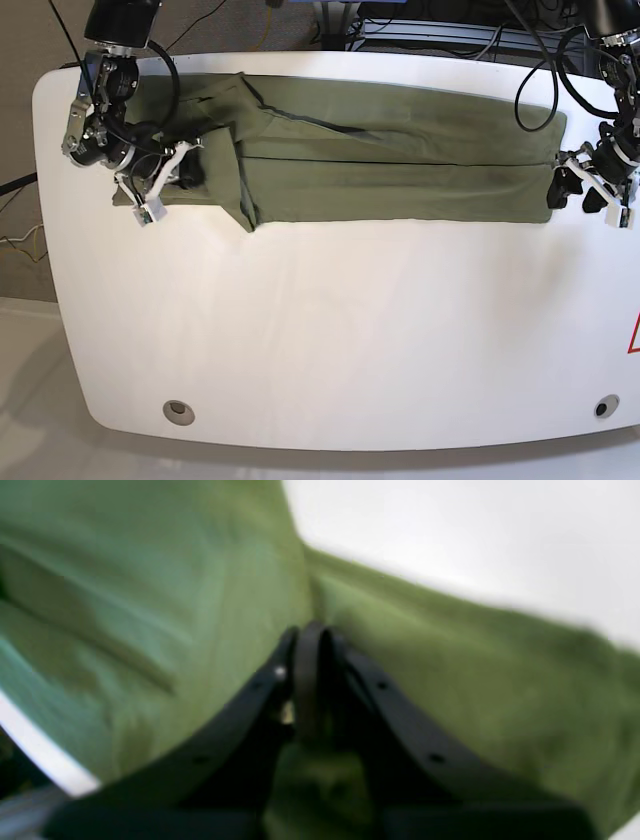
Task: Fold the T-shirt properly
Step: 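Hold the strip end with the right gripper and grasp the other end with the left, then lift the strip end with the left gripper and fold it toward the right gripper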
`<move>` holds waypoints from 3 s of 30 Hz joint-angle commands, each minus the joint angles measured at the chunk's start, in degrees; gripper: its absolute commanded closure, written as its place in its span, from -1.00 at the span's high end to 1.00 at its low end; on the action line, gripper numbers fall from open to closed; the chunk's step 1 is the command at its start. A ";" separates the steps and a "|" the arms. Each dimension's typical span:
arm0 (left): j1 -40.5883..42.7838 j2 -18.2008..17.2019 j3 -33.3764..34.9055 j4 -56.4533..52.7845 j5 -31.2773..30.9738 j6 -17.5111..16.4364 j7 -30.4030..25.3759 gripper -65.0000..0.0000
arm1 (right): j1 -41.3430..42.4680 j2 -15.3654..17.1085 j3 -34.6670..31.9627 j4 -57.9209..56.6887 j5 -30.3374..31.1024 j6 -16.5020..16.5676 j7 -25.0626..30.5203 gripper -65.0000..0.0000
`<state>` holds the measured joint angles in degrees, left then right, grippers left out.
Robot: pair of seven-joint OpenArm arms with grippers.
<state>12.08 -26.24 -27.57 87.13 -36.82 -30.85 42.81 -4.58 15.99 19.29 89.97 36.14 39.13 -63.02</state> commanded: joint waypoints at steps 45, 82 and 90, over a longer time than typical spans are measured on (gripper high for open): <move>-2.25 -0.76 3.47 -13.34 -2.01 -1.52 -6.62 0.44 | -1.14 -3.71 -0.05 5.00 -0.62 0.87 1.33 -0.39; -4.09 1.25 5.71 -13.69 -1.30 -1.28 -7.51 -0.40 | -1.21 -3.33 0.08 4.84 -0.53 0.87 0.89 -0.33; -4.53 1.39 7.31 -13.99 -1.39 -1.13 -6.94 0.33 | -1.23 -3.15 0.07 5.09 -0.29 0.87 0.80 -0.33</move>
<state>7.92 -23.79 -20.21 72.75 -37.76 -31.99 35.64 -6.42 12.08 19.07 93.80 34.70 39.66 -63.18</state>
